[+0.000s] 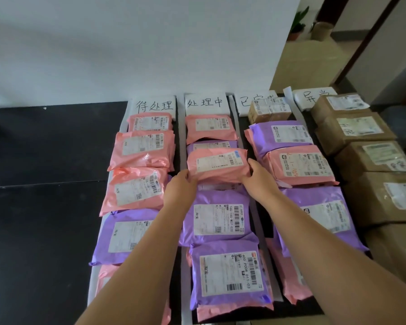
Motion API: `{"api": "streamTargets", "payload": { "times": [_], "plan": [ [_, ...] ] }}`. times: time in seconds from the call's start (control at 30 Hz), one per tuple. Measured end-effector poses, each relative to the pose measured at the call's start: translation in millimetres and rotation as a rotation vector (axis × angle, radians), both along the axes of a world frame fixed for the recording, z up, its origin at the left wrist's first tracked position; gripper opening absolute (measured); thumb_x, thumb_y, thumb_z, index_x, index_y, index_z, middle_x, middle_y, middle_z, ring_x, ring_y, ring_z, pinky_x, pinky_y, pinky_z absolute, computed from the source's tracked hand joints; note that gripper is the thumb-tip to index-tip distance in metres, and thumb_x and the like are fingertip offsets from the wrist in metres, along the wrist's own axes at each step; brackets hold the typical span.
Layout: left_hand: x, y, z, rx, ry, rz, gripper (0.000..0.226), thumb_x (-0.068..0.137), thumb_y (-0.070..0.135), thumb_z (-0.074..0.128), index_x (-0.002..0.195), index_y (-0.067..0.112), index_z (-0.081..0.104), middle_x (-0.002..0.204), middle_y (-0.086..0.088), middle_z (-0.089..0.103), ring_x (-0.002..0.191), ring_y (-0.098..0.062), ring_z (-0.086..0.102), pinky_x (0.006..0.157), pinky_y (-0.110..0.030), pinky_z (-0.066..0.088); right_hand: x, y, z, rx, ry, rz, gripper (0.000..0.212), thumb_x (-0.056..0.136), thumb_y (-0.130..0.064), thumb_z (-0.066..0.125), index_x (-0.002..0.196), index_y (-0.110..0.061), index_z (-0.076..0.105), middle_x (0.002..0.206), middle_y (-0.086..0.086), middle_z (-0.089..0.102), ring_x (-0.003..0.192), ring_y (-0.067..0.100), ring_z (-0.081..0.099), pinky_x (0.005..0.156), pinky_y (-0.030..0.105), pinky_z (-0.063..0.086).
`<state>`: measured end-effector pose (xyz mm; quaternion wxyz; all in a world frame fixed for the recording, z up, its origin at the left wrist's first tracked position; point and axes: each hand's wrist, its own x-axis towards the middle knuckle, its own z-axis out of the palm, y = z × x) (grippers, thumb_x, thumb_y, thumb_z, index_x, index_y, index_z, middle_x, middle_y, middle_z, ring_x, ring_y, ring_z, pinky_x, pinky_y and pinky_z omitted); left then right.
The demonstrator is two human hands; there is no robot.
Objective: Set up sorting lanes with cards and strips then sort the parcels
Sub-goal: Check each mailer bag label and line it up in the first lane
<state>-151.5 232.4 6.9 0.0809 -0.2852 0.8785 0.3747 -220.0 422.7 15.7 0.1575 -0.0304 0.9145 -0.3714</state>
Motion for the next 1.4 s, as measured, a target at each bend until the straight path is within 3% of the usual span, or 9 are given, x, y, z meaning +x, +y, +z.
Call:
{"api": "streamTargets", "payload": {
  "times": [0.27, 0.4, 0.73, 0.9, 1.0, 1.07, 1.17, 1.27, 1.4],
  "plan": [
    [8, 4, 12, 0.028, 0.065, -0.022, 0.041, 0.101, 0.031, 0.049, 0.137, 0.012, 0.054, 0.132, -0.011, 0.061, 0.120, -0.032, 0.057, 0.101, -0.042, 0.047, 14, 2, 15, 0.004, 0.051, -0.011, 0.042, 0.098, -0.021, 0.055, 0.140, -0.016, 0.052, 0.130, 0.010, 0.062, 0.115, 0.030, 0.059, 0.082, 0.032, 0.039],
    [21, 5, 14, -0.002, 0.099, -0.022, 0.039, 0.103, 0.029, 0.045, 0.138, 0.012, 0.051, 0.135, -0.012, 0.057, 0.120, -0.033, 0.055, 0.097, -0.039, 0.046, 21, 1, 21, -0.002, 0.102, -0.033, 0.038, 0.097, -0.015, 0.055, 0.135, -0.013, 0.056, 0.124, 0.010, 0.063, 0.099, 0.024, 0.058, 0.079, 0.034, 0.045],
    [88, 1, -5, 0.215, 0.224, 0.237, 0.042, 0.103, 0.027, 0.044, 0.144, 0.019, 0.045, 0.141, -0.005, 0.054, 0.127, -0.024, 0.053, 0.095, -0.029, 0.043, 82, 3, 15, -0.177, 0.223, -0.188, 0.038, 0.101, -0.025, 0.054, 0.138, -0.017, 0.055, 0.136, 0.002, 0.057, 0.123, 0.018, 0.054, 0.099, 0.035, 0.045],
    [109, 18, -26, 0.353, 0.032, 0.259, 0.042, 0.103, 0.021, 0.043, 0.140, 0.001, 0.041, 0.144, -0.027, 0.045, 0.128, -0.043, 0.046, 0.100, -0.042, 0.040, 112, 27, -8, -0.163, 0.052, -0.199, 0.048, 0.102, -0.031, 0.052, 0.147, -0.017, 0.045, 0.145, 0.005, 0.052, 0.133, 0.023, 0.048, 0.099, 0.033, 0.040],
    [112, 29, -34, 0.380, 0.009, 0.231, 0.058, 0.104, 0.033, 0.044, 0.156, 0.018, 0.025, 0.146, -0.007, 0.048, 0.129, -0.032, 0.049, 0.102, -0.035, 0.038, 120, 40, -20, -0.081, -0.108, -0.144, 0.057, 0.103, -0.038, 0.047, 0.154, -0.017, 0.033, 0.153, 0.008, 0.045, 0.141, 0.026, 0.041, 0.110, 0.037, 0.034],
    [111, 35, -35, 0.413, 0.020, 0.237, 0.063, 0.103, 0.033, 0.047, 0.158, 0.024, 0.018, 0.123, 0.005, 0.052, 0.107, -0.017, 0.055, 0.087, -0.025, 0.037, 122, 45, -27, -0.073, -0.190, -0.127, 0.059, 0.104, -0.041, 0.043, 0.156, -0.019, 0.026, 0.149, 0.010, 0.050, 0.136, 0.028, 0.047, 0.109, 0.040, 0.037],
    [105, 41, -41, 0.460, 0.054, 0.240, 0.061, 0.103, 0.028, 0.048, 0.157, 0.026, 0.021, 0.116, 0.007, 0.053, 0.106, -0.015, 0.053, 0.090, -0.028, 0.041, 126, 50, -34, -0.089, -0.236, -0.122, 0.055, 0.105, -0.042, 0.042, 0.155, -0.023, 0.028, 0.138, 0.007, 0.059, 0.110, 0.021, 0.062, 0.090, 0.036, 0.051],
    [102, 48, -46, 0.442, 0.049, 0.210, 0.054, 0.102, 0.027, 0.046, 0.154, 0.028, 0.029, 0.109, 0.010, 0.057, 0.101, -0.015, 0.056, 0.090, -0.031, 0.043, 129, 54, -38, -0.134, -0.250, -0.109, 0.043, 0.105, -0.039, 0.043, 0.146, -0.026, 0.041, 0.119, 0.000, 0.065, 0.080, 0.005, 0.060, 0.064, 0.019, 0.046],
    [101, 53, -48, 0.382, 0.036, 0.245, 0.056, 0.101, 0.032, 0.049, 0.153, 0.023, 0.030, 0.110, 0.016, 0.051, 0.096, -0.010, 0.051, 0.085, -0.026, 0.039, 125, 56, -43, -0.138, -0.302, -0.101, 0.049, 0.105, -0.042, 0.041, 0.152, -0.028, 0.035, 0.134, 0.007, 0.060, 0.109, 0.025, 0.061, 0.092, 0.037, 0.048]
  ]
}}
